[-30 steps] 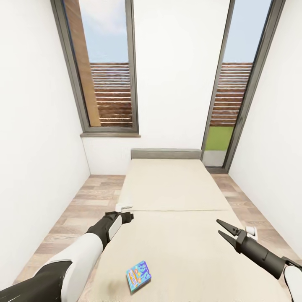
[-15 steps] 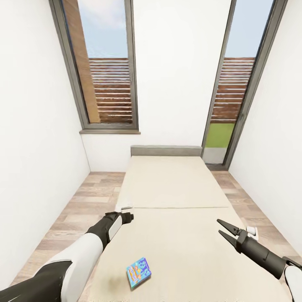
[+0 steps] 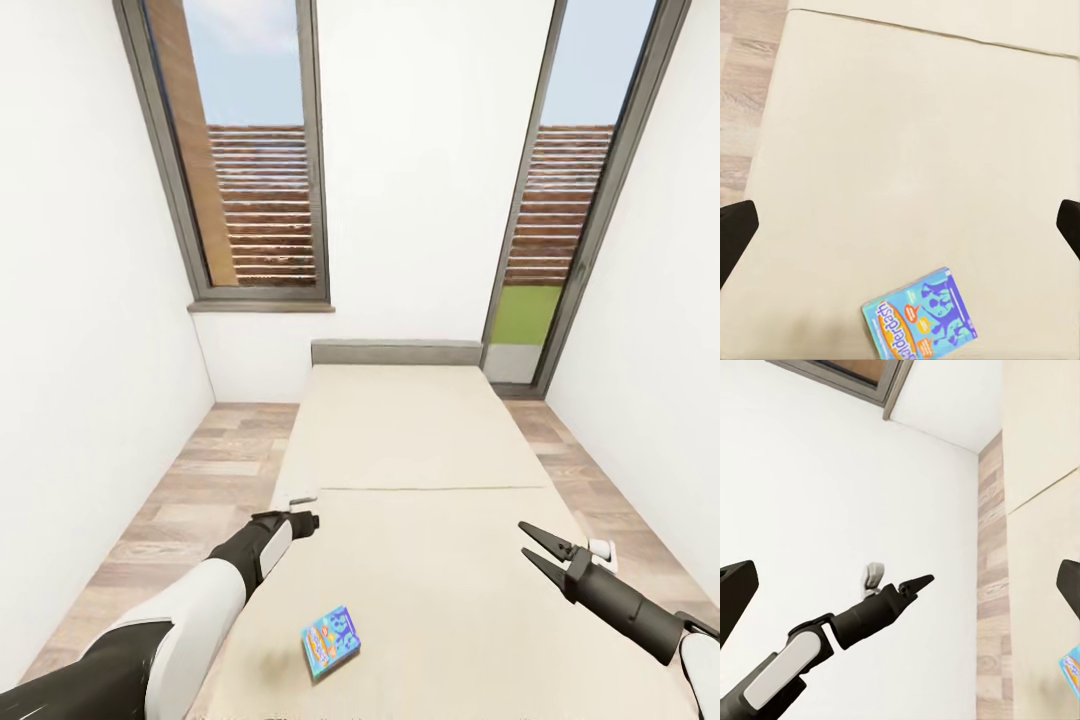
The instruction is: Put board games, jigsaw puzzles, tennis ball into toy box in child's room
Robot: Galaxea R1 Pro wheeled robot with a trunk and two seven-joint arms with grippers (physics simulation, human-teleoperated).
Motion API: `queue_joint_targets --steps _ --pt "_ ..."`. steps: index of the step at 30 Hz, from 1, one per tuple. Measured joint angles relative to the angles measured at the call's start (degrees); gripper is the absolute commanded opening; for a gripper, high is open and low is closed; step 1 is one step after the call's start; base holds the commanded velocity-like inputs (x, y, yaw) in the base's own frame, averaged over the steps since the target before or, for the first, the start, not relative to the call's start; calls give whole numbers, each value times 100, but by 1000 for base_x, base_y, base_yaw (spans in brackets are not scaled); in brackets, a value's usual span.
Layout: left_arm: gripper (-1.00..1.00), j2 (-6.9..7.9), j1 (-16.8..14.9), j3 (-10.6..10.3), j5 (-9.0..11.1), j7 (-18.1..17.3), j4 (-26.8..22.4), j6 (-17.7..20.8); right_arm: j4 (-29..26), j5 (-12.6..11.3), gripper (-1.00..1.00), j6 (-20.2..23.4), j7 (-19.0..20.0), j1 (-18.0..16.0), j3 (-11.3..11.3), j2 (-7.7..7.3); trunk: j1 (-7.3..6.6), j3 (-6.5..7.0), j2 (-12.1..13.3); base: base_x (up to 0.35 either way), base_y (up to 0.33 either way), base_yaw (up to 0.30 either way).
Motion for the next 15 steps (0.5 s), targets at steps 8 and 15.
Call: queue_joint_targets --steps 8,15 --pt "100 0 0 1 0 0 36 -48 0 -7 100 1 1 0 0 -2 0 -75 0 0 0 0" --pt "100 0 4 2 0 0 74 -171 0 -7 100 1 5 0 0 -2 0 -141 0 0 0 0"
